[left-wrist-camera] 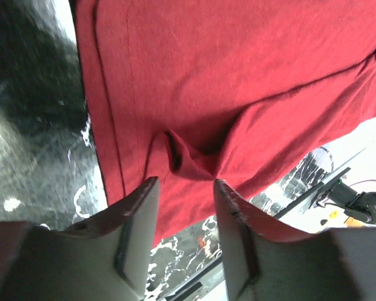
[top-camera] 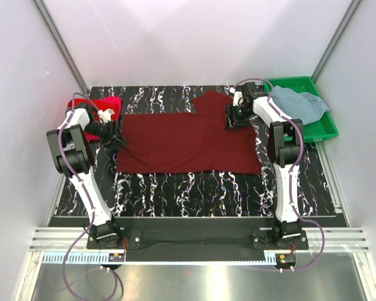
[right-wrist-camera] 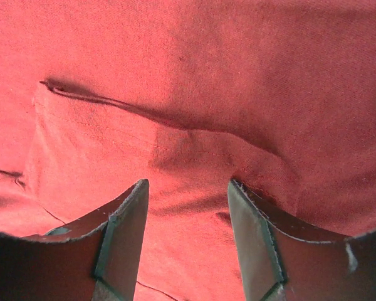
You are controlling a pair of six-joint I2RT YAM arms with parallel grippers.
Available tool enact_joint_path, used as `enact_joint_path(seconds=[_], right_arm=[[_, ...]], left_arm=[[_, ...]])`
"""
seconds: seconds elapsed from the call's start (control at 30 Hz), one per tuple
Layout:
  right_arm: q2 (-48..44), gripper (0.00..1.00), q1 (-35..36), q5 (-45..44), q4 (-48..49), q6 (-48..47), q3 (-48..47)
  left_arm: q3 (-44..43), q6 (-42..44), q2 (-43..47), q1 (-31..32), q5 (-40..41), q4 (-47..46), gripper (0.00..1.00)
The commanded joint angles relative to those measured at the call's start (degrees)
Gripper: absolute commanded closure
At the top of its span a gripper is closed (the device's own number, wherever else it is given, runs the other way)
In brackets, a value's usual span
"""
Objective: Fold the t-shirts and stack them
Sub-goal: Fold the tshirt
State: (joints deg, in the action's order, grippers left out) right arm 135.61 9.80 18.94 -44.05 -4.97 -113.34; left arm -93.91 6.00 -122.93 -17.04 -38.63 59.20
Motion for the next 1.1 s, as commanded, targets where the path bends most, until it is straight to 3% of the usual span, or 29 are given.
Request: enact_joint_path(seconds=[0.0,0.4,0.67,1.07], right_arm=[[-1.84,0.39,0.57,-1.98,0.37,-1.09,0.66],[-1.23,0.39,0.74,-1.80,0.37,-0.83,-0.22],[-0.88,0.39,0.74,-1.71,0.28,-0.74,0.05],[-0.35,0.39,0.83,-1.89,0.46,-0.74,-0.30]], left_arm=[[-2.68,0.85,-0.81,-0.01,-2.59,-0.67,0.57],[-1.80,2.09,-0.20,-1.06,-3.02,-0.05,0.61],[0.56,4.63,4.37,-3.00,-4.17,2.24,0.56],[-0.31,4.72,-0.28,-2.30,-4.78,1.71,0.60]])
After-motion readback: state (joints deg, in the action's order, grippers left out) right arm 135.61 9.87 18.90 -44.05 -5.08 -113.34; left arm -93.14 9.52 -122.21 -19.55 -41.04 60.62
